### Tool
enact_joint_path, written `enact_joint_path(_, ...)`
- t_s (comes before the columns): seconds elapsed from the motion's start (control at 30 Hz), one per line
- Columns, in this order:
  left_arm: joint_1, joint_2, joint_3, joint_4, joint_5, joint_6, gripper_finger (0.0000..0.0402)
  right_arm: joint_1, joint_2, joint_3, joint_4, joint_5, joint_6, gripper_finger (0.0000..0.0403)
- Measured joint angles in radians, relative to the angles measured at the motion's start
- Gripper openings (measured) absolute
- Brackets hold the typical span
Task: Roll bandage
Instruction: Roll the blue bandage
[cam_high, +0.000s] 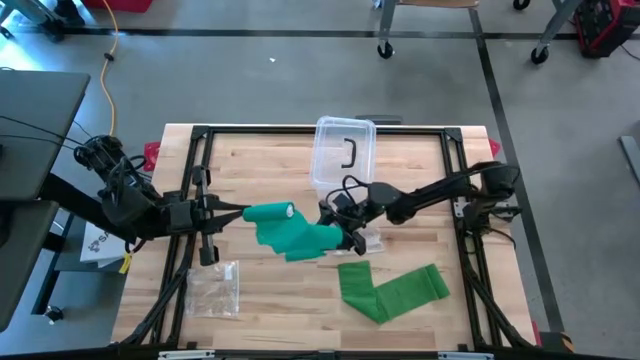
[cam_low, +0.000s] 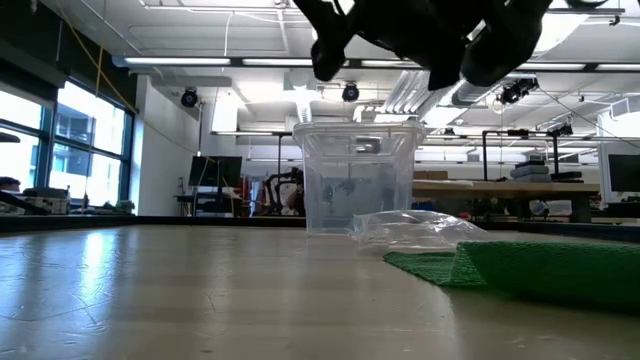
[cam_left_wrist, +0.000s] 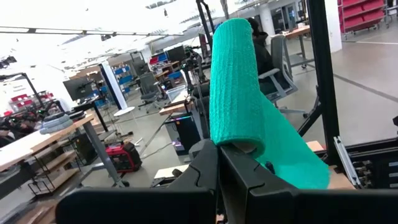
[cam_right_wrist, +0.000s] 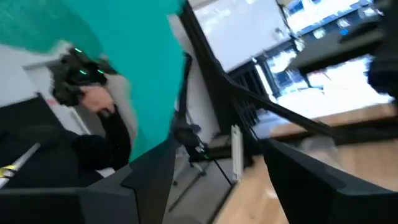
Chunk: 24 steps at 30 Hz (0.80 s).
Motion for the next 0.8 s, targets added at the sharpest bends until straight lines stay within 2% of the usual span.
enact_joint_path(0.13,0.000,-0.001,0.000,0.002,0.000,0.004,0.0000,0.004,-0.059,-0.023,-0.146,0.003,-0.078,0.0236)
enact_joint_path(0.23,0.000,-0.001,0.000,0.004,0.000,0.016,0.0000,0.013,-0.090,-0.037,-0.192,0.002,-0.111,0.0236)
enact_joint_path(0.4,0.000,-0.001,0.000,0.006,0.000,0.018,0.0000,0.017,-0.102,-0.041,-0.176,-0.007,-0.115,0.0235)
enact_joint_path(0.6,0.000,-0.001,0.000,0.006,0.000,0.016,0.0000,0.005,-0.103,-0.041,-0.145,0.119,-0.083,0.0235)
enact_joint_path(0.8,0.000,-0.001,0.000,0.003,0.001,0.016,0.0000,-0.012,-0.103,-0.042,-0.128,0.144,-0.061,0.0235)
